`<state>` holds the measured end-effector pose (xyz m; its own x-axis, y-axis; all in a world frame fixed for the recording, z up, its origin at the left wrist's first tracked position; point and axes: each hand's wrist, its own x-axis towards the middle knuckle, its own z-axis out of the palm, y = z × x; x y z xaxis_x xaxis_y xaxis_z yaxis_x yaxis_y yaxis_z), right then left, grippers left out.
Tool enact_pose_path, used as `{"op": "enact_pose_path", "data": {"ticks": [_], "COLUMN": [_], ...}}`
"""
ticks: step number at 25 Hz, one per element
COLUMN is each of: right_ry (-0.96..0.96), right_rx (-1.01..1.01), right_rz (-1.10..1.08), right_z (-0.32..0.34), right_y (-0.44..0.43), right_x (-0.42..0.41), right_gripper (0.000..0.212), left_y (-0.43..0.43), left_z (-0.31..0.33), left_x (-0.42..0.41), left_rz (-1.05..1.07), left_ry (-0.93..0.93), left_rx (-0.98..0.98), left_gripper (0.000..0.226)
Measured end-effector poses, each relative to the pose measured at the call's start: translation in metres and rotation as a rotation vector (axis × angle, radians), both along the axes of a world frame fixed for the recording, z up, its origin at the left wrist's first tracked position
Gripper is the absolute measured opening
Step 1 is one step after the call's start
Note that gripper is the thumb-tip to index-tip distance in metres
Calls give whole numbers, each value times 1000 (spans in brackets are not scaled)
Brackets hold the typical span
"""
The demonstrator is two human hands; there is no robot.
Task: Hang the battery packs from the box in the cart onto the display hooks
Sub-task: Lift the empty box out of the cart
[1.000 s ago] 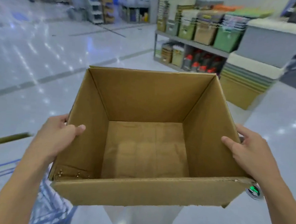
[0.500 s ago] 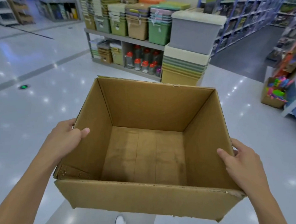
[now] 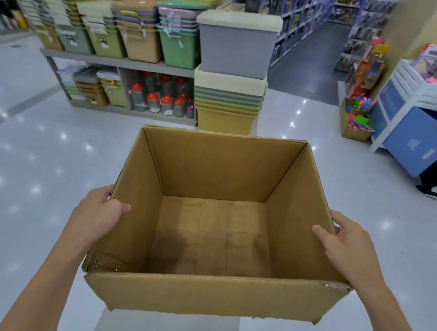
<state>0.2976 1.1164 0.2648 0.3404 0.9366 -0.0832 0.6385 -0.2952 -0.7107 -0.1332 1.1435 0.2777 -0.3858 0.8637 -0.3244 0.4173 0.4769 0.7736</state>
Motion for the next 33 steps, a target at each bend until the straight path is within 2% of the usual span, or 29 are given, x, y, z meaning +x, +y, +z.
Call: {"op": "enact_pose_path", "data": {"ticks": [5, 11, 19, 25, 31, 33], "right_ry": [-15, 11, 50, 57, 71, 84], "right_rx": [-21, -40, -82, -106, -136, -145], "right_rz": [-73, -118, -76, -65, -139, -160], "right_z": [-8, -35, -26, -39, -59, -62], "right_y": [105, 278, 524, 695, 864, 913], "right_x": [-5, 9, 29, 24, 10, 12], "right_gripper": [34, 33, 22, 22, 21, 21], "left_y": [135, 323, 544, 713, 903, 961], "left_z": [-9, -37, -32, -49, -63, -64], "left_x": [-1, 20, 45, 41, 35, 40], "left_rz": [-68, -117, -47, -34, -79, -104], "left_ry": [15, 17, 6, 21, 27, 42], "left_rx": [-1, -19, -76, -88, -114, -110], "left_gripper": [22, 24, 31, 20, 35, 27]}}
